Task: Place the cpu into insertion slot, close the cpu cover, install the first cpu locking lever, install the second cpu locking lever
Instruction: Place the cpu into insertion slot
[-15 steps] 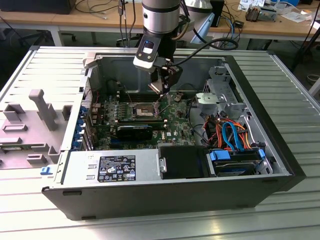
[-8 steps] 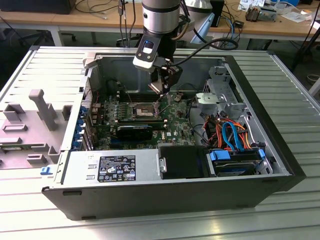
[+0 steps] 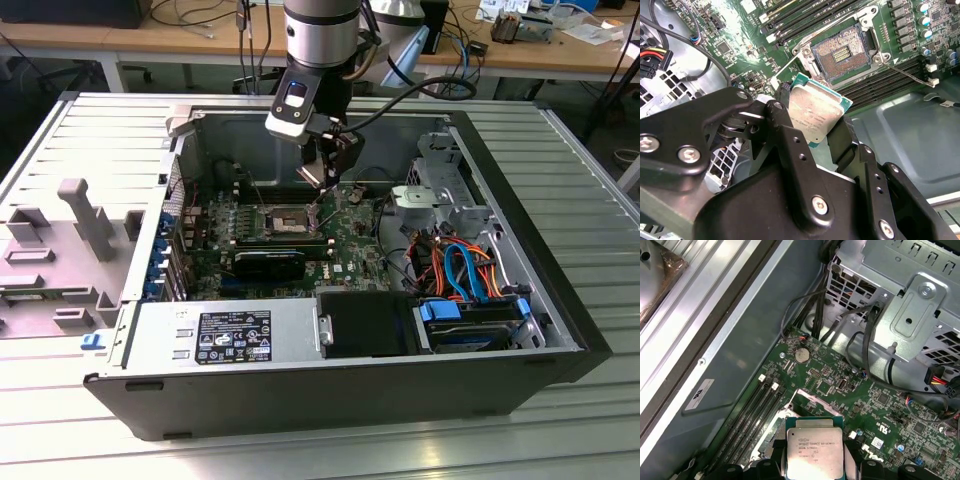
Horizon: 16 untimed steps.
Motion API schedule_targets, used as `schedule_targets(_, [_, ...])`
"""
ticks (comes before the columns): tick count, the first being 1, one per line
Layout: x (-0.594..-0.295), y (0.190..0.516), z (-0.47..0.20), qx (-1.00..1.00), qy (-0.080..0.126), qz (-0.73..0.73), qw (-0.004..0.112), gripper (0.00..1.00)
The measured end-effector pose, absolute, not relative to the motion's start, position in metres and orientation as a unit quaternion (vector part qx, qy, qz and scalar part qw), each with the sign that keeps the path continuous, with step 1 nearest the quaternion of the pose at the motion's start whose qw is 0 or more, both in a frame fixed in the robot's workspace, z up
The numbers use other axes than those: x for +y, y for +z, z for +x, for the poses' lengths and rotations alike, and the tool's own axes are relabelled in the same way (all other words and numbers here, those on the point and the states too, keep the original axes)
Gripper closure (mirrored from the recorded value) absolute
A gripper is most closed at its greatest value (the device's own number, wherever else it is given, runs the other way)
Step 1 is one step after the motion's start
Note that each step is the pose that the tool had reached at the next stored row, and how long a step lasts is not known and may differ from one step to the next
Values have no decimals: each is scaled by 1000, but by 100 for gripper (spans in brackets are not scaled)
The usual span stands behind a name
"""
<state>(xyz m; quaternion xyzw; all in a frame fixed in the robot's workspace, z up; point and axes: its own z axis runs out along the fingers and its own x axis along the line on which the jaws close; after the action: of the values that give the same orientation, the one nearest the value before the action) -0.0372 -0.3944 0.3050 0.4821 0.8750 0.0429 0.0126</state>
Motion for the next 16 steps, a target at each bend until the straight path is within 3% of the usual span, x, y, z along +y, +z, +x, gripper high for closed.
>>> schedule_targets(16, [-394, 305, -37, 871, 43, 490, 13, 46])
